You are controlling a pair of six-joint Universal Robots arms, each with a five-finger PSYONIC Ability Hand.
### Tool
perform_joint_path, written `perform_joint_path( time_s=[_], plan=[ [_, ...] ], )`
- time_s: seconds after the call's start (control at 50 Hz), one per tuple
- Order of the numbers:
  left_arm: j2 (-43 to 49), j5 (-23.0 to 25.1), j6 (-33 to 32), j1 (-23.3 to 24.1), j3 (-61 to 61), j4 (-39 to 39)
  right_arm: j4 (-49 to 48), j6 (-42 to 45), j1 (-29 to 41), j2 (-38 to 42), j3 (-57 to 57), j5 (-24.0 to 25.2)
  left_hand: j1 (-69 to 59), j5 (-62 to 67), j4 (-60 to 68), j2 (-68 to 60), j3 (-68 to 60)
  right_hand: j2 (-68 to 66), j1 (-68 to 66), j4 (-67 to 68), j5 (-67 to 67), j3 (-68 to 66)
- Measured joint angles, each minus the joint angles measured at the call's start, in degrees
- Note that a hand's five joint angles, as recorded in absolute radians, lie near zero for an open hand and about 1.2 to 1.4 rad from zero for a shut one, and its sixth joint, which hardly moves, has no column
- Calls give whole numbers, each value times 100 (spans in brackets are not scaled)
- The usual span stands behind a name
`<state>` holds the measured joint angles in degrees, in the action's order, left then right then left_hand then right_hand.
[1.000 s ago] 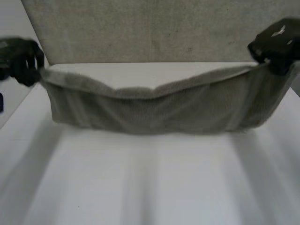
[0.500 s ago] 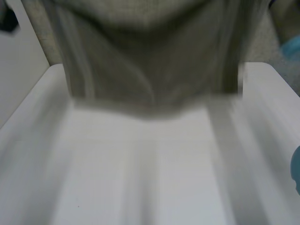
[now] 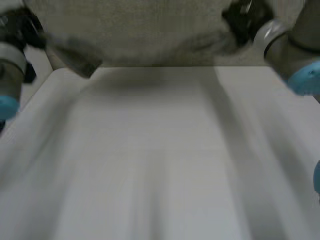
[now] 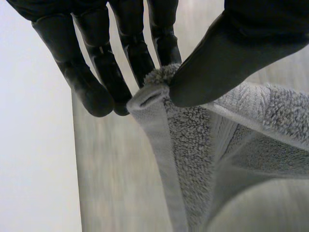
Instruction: Fold the towel.
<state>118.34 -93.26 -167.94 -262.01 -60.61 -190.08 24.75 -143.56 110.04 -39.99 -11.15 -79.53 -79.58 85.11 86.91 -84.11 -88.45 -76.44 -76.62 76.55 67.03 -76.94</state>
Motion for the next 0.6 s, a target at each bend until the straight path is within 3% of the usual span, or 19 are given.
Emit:
perform_joint_path(
  time_s=[0.2,0.3,0.48,0.6],
  plan=[
    [537,580,-208,-97,-1652,-359,48,429,-21,244,-2584,86,0,0,0,0,-4,0,0,0,0,0],
    [422,864,-433,-210,-2232,-260,12,508,-134,-93,-3497,103,0,0,0,0,-4,0,0,0,0,0],
    [-929,1527,-798,-686,-3091,520,-110,492,-532,-2214,-4943,175,0,0,0,0,-5,0,0,0,0,0],
    [-2068,1767,-839,-1062,-3435,1315,481,856,-935,-3353,-5736,312,0,0,0,0,-5,0,0,0,0,0]
  ],
)
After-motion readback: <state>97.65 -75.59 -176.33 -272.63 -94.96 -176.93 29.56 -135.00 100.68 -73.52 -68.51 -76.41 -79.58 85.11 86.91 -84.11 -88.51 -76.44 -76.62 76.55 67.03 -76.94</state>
